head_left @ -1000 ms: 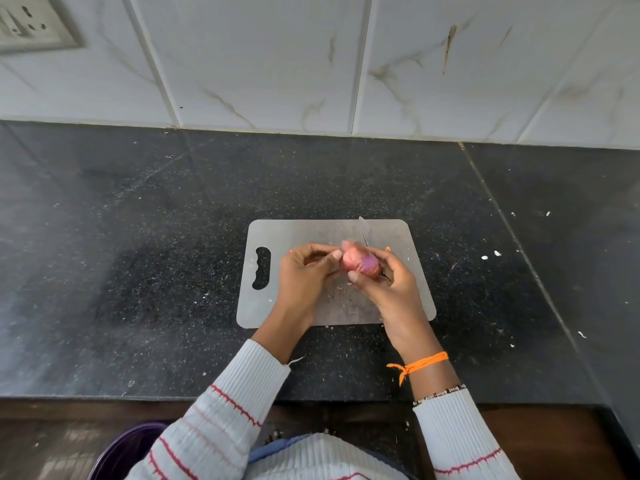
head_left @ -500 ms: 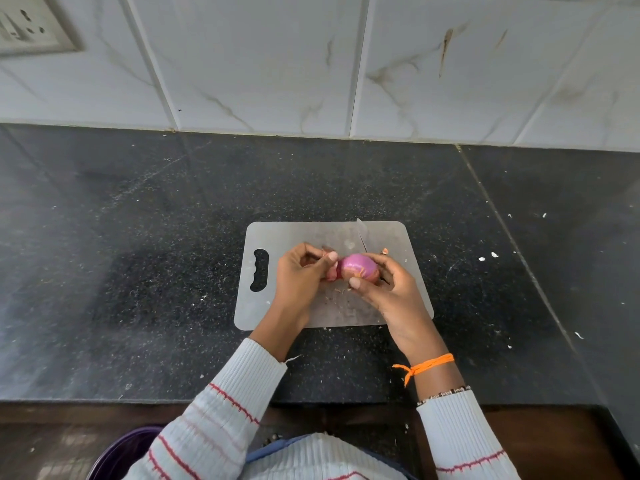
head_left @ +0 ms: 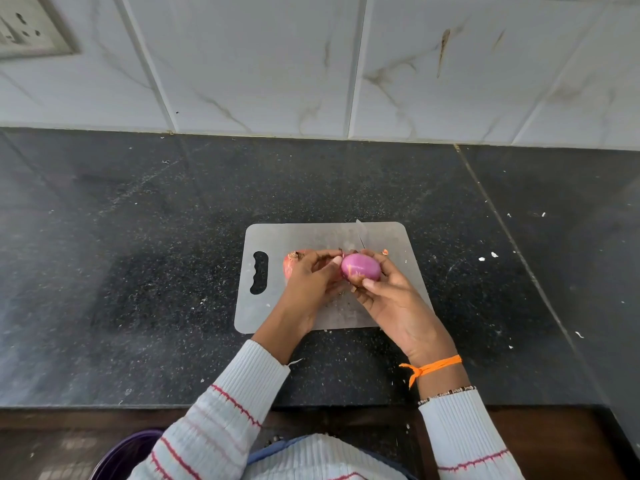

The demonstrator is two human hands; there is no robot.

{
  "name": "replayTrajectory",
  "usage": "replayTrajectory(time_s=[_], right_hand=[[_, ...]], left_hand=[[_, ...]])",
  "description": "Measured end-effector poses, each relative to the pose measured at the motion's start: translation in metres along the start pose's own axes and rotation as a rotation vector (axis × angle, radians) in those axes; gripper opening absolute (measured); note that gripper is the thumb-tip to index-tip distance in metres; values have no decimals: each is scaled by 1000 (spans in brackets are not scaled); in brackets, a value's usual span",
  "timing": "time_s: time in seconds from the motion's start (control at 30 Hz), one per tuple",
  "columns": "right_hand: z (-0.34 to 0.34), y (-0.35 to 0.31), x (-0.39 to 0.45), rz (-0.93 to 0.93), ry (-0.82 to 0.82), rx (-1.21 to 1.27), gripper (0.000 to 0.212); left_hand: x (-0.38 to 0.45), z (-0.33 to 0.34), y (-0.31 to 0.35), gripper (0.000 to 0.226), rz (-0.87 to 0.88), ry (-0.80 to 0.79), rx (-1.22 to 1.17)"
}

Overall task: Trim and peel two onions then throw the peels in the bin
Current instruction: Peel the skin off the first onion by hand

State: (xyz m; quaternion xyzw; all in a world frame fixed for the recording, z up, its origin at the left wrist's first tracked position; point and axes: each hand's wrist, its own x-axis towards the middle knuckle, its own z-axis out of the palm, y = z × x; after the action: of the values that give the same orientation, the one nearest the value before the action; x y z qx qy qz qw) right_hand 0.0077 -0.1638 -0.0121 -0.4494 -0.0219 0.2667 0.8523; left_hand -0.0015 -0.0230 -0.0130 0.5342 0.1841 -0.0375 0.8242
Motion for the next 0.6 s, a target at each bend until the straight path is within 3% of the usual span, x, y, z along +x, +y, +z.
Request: replayTrajectory(time_s=[0.2, 0.6], right_hand=[[4, 0, 1, -23, 62, -54, 36], [-6, -1, -1, -6, 101, 116, 38]], left_hand=[[-1, -2, 3, 16, -45, -18, -217], [0, -1, -3, 20, 133, 124, 10]])
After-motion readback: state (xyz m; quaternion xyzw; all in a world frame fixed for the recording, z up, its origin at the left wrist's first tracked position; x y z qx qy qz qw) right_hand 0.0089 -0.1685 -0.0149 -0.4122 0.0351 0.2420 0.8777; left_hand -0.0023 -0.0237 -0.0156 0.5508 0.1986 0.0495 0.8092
